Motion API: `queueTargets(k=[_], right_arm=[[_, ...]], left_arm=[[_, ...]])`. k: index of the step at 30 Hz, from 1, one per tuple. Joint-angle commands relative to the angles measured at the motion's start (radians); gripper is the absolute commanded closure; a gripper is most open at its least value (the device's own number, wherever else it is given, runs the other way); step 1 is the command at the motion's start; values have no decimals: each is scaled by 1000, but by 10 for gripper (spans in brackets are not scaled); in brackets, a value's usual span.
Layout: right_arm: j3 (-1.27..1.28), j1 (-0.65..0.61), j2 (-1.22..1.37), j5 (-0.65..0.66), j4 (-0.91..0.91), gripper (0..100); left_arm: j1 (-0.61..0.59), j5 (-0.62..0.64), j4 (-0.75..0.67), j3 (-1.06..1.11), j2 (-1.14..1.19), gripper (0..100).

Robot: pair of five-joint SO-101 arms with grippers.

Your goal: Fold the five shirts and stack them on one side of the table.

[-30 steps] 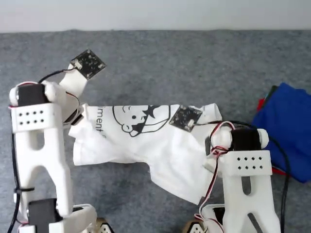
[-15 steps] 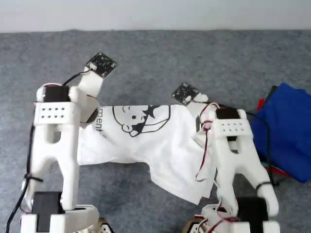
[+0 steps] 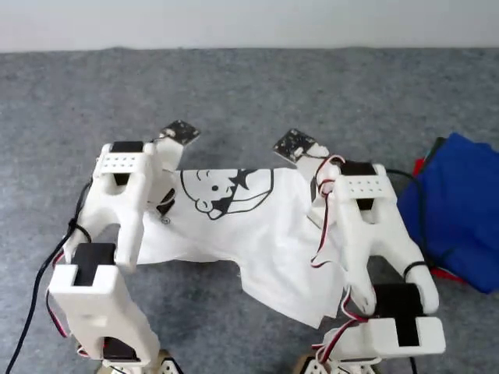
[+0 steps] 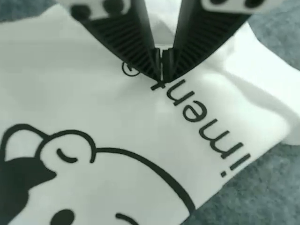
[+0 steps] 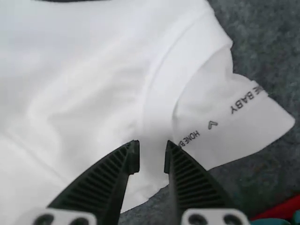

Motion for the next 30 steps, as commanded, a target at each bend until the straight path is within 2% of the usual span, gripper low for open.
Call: queueTargets(k=[1,4,7,13,16,20,24,30], right_arm=[[-51,12,2,-12,-5,902],[-51,21,2,-11,-7,902],[-51,48,2,-9,-13,902],[-51,85,2,-3,-15,902],[-51,85,2,21,-15,902],[-80,85,-28,20,41,902],[-164,82,-113,-17,177,902],[-287,122,-259,-121,395,902]], left_arm=[[5,-51,104,-48,-9,986],[3,-118,235,-45,-9,987],[-20,-123,331,-48,-17,987],[-121,-133,402,-42,-147,987],[-127,-170,459,-42,-201,987],[-124,-172,466,-42,-285,987],[-89,-144,466,-42,-427,987],[58,-20,465,-42,-591,987]])
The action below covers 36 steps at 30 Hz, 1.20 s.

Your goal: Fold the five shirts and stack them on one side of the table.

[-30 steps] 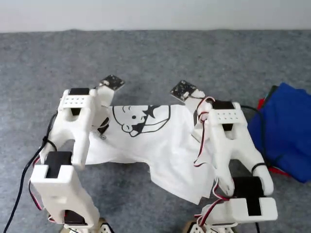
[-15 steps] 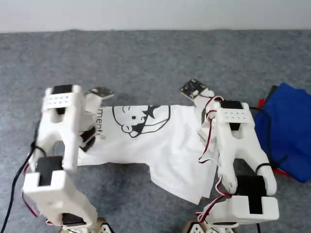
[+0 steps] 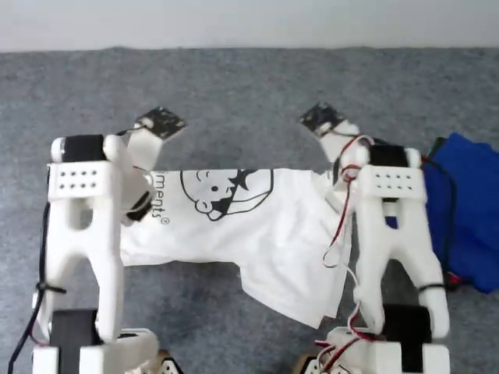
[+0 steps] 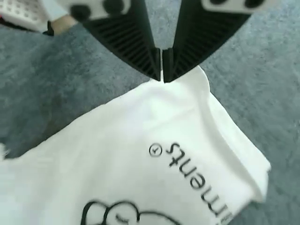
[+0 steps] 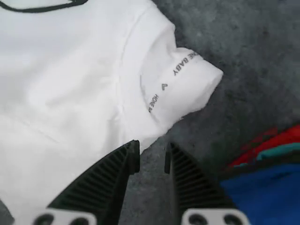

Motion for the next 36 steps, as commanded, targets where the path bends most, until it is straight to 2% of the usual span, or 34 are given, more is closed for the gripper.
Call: queueTargets(k=[1,5,13,16,21,27,30,36], right_arm=[[-97,41,-124,-49,130,902],[-126,130,-229,-54,269,902],[-121,423,-441,-46,410,902],[-120,515,-483,15,447,898],[-120,631,-524,54,456,898],[-118,722,-536,86,463,898],[-118,742,-536,86,463,898],[-118,743,-536,86,463,900]], left_arm=[[104,89,29,-28,-100,987],[262,146,29,-28,-91,986],[598,146,26,-36,58,985],[684,149,-11,-36,124,978],[721,172,-132,-45,213,897],[718,236,-267,-245,345,884],[720,249,-269,-406,462,884],[724,241,-184,-754,726,885]])
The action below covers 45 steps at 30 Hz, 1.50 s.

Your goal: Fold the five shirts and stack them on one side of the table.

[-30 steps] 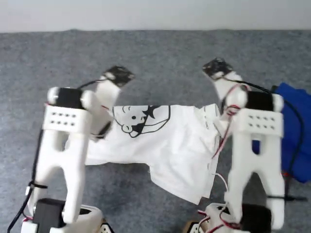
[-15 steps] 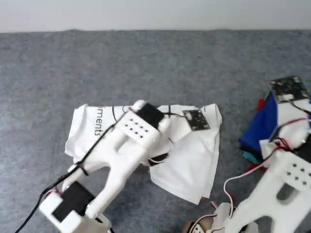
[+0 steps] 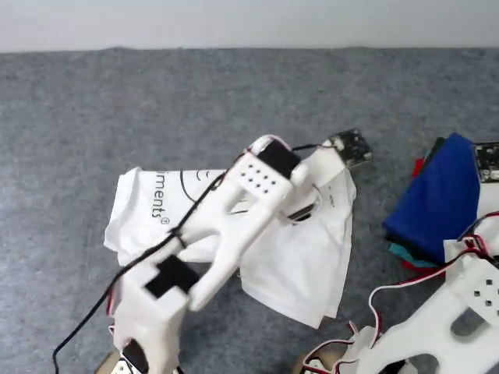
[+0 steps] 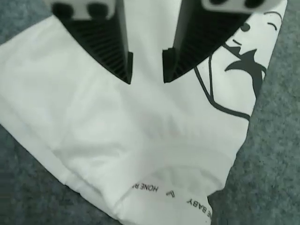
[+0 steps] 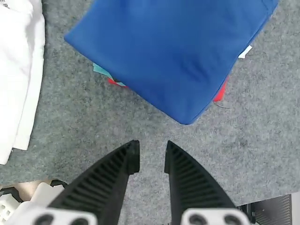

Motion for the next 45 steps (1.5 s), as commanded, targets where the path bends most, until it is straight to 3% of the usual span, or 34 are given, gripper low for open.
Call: queueTargets(k=[1,11,20,33,45], right_arm=[[-43,8,-27,6,36,900],[-43,8,-27,3,36,902],[-43,8,-27,2,36,902],[121,5,-157,8,36,902],[178,8,-289,8,35,898]], left_arm=[[3,0,51,-245,115,885],[3,-2,86,-716,470,885],[-29,2,6,-993,747,885],[-109,9,-109,-1219,852,889],[-78,35,259,-1291,756,890]])
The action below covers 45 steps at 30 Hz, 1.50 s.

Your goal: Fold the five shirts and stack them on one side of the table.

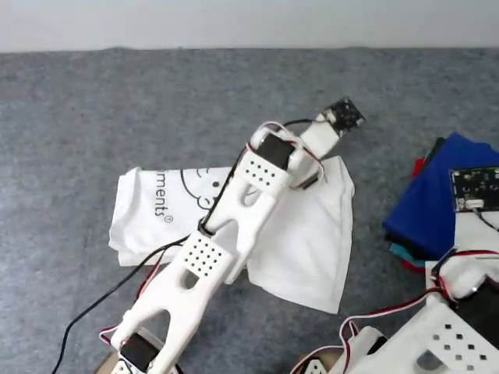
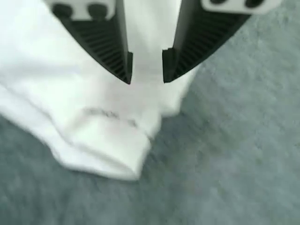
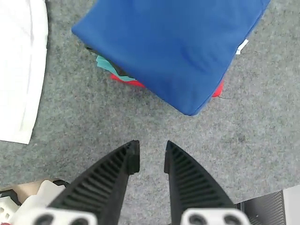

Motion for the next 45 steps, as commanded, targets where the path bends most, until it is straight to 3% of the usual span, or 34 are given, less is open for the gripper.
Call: queueTargets(k=[1,8,17,26,36,45], right_arm=[[-3,7,-13,8,35,898],[0,7,-19,8,36,899],[0,8,-21,8,36,899],[2,8,-16,8,36,898],[2,8,-22,8,38,898],[2,8,-22,8,38,900]], left_arm=[[3,11,75,-35,-126,898],[57,-11,75,156,-316,924],[147,-21,72,803,-721,923],[275,-130,25,1382,-988,884],[400,-130,-201,1632,-1039,829],[411,-127,-348,1747,-1037,829]])
